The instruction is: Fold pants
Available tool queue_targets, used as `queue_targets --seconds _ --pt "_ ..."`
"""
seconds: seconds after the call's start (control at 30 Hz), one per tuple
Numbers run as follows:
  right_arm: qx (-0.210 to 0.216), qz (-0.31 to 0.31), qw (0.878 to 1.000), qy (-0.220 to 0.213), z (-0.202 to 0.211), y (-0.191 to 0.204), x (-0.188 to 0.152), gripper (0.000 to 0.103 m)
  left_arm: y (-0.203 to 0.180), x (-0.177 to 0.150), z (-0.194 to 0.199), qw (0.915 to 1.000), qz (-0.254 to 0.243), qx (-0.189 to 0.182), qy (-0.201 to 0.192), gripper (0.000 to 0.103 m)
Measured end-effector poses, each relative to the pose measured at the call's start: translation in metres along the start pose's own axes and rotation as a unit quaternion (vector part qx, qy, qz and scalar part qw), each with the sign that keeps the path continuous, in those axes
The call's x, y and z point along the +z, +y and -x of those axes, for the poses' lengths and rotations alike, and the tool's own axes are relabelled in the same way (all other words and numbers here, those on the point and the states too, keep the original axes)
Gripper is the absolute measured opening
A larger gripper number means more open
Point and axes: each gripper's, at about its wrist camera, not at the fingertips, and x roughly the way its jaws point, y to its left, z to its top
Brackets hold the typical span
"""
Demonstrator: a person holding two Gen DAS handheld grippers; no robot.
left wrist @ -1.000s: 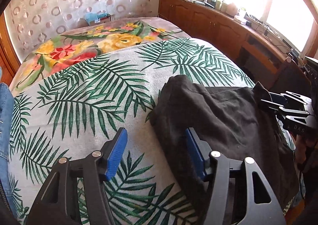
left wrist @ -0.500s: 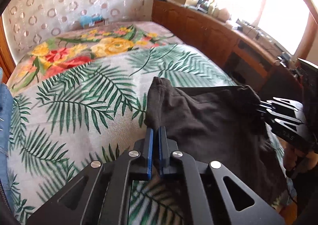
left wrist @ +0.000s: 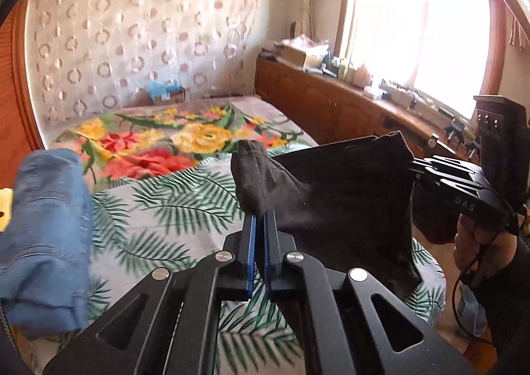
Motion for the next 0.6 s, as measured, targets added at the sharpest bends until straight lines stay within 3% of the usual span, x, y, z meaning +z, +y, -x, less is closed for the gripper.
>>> queue_targets --seconds 0.33,0.6 --pt "0.048 0.0 0.998 -0.045 0.058 0.018 -0.004 0.006 0.01 0.004 0.093 0.9974 -0.012 0.01 -0.071 0.005" --pt "0.065 0.043 0.996 -0.047 0.067 0.023 -0.012 0.006 0.009 0.003 0.143 0.993 -0.036 0.029 -0.109 0.005"
